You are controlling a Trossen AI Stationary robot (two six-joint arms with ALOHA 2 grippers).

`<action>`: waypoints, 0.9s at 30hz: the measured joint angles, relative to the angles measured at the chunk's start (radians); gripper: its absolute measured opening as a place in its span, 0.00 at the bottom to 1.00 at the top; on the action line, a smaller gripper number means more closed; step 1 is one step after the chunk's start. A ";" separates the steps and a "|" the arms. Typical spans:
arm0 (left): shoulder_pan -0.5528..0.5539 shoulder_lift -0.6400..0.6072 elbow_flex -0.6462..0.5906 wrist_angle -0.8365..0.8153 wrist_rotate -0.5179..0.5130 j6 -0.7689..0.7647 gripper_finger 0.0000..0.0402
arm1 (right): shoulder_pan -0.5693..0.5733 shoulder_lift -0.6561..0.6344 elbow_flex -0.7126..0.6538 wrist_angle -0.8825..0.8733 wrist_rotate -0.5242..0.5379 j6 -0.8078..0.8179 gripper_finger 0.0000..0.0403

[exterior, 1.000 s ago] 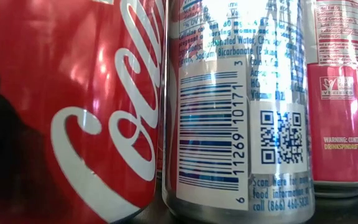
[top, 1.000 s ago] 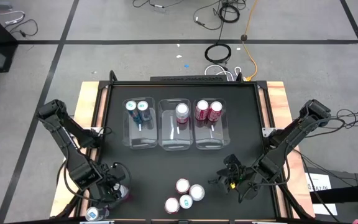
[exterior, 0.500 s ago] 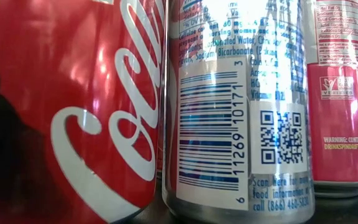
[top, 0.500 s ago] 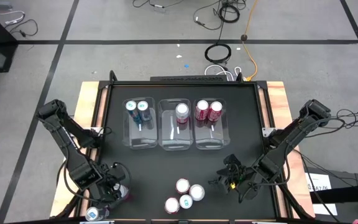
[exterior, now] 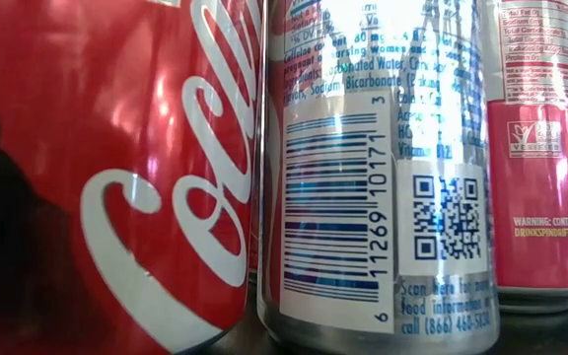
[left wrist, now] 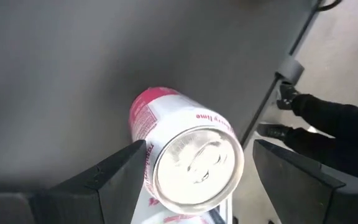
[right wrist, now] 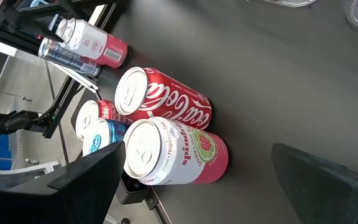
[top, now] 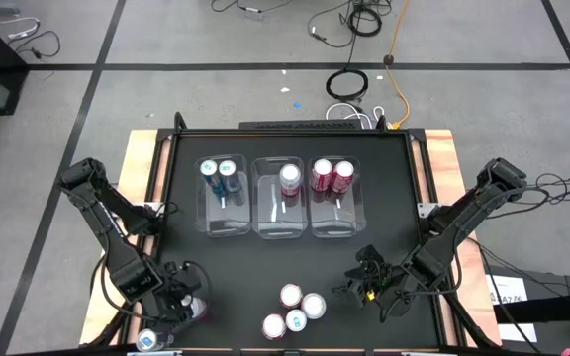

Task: Sort soda cans
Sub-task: Put the pink-white soda can into the middle transparent bin

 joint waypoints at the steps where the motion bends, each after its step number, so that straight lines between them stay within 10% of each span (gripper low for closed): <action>1: 0.000 0.000 0.000 0.004 -0.006 0.008 0.75 | 0.000 0.000 0.000 0.000 0.000 0.000 0.98; 14: 0.000 0.000 0.000 -0.003 -0.064 0.053 0.76 | 0.000 0.000 0.000 0.000 0.000 0.000 0.98; 27: 0.000 0.000 0.000 -0.003 -0.199 0.105 0.98 | 0.000 0.000 0.000 0.000 0.000 0.006 0.98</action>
